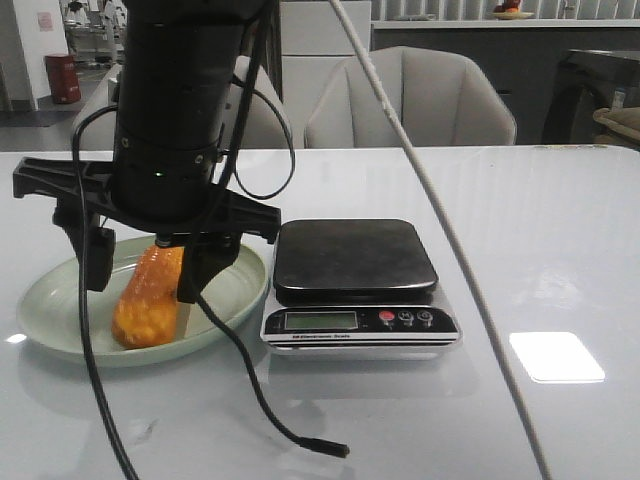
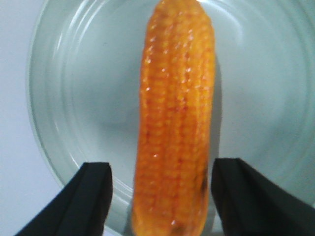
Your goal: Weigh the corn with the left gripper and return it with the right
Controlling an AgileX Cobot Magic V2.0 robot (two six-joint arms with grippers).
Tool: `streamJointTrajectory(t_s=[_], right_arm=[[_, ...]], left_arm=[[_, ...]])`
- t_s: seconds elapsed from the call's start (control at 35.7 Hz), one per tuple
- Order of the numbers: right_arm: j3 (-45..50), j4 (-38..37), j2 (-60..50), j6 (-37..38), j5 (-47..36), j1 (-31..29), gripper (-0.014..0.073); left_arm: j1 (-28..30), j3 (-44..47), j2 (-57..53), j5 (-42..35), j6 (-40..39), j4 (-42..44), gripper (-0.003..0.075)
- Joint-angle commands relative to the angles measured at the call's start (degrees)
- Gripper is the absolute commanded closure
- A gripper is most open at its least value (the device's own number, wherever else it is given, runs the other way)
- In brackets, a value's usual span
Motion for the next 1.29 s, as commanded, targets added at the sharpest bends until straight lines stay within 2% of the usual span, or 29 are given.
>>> streamJointTrajectory(t_s=[0.0, 0.2, 0.39, 0.56, 0.9, 1.26], right_arm=[[-2.91, -1.10, -3.57, -0.13, -0.97, -0.76, 0.0027], [-6.48, -4.95, -5.46, -4.07, 6.06, -1.98, 0.0027], [-6.66, -5.37, -11.36, -17.86, 12.53, -4.73, 0.0027], [-4.10, -5.25, -17.73, -26.36, 14.85, -8.10, 0.0035], [12.22, -3.14, -35.58, -35.37, 11.78, -12.00, 0.0035], [33.52, -3.20, -60.68, -36.72, 1.54, -12.00, 0.0035]], left_arm=[[0.05, -1.41, 0.65, -4.61, -0.11, 0.29, 0.0578], [0.05, -1.41, 0.65, -4.61, -0.11, 0.29, 0.0578], [0.05, -1.41, 0.65, -4.61, -0.11, 0.29, 0.0578], [0.05, -1.41, 0.65, -4.61, -0.11, 0.29, 0.0578], [0.05, -1.41, 0.65, -4.61, -0.11, 0.29, 0.0578], [0.05, -1.41, 0.65, -4.61, -0.11, 0.29, 0.0578]])
